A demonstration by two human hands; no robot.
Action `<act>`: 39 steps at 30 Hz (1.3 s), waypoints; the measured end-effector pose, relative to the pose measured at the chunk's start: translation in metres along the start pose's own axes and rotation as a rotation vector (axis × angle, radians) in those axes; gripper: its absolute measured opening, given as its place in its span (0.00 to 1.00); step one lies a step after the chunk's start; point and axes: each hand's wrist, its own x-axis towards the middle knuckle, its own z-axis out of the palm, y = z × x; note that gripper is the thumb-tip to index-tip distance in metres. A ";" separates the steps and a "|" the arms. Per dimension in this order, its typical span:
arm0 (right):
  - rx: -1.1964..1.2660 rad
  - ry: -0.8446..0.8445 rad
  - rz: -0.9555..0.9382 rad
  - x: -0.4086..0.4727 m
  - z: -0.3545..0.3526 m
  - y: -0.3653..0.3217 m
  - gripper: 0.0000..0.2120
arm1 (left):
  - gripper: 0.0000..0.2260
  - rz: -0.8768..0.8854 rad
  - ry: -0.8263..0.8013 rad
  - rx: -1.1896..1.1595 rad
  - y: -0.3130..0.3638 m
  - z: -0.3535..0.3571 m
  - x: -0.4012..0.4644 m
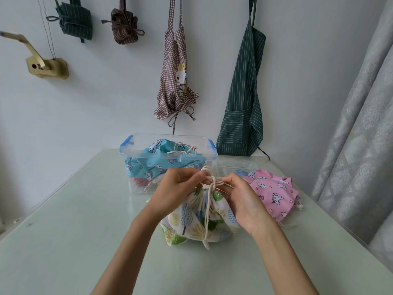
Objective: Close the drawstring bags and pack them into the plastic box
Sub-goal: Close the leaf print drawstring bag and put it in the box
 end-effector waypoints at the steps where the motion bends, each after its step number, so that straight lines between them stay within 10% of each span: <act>1: -0.001 0.005 -0.010 -0.001 0.001 -0.001 0.09 | 0.10 -0.035 0.032 -0.031 0.001 0.002 0.000; 7: 0.163 -0.179 -0.052 -0.010 0.005 -0.003 0.11 | 0.13 -0.329 0.192 -0.328 0.010 0.014 -0.001; 10: -0.158 -0.153 -0.158 -0.009 0.005 -0.002 0.07 | 0.14 -0.407 0.246 -0.452 0.009 0.014 -0.001; 13: -0.374 -0.150 -0.217 -0.008 0.006 -0.003 0.08 | 0.15 -0.384 0.203 -0.432 0.007 0.016 -0.002; 27: 0.221 -0.164 -0.011 -0.010 -0.009 -0.018 0.03 | 0.15 -0.246 0.213 -0.352 0.006 0.027 0.001; 39: -0.040 -0.227 -0.054 -0.016 -0.012 -0.026 0.07 | 0.14 -0.182 0.183 -0.308 0.004 0.028 0.003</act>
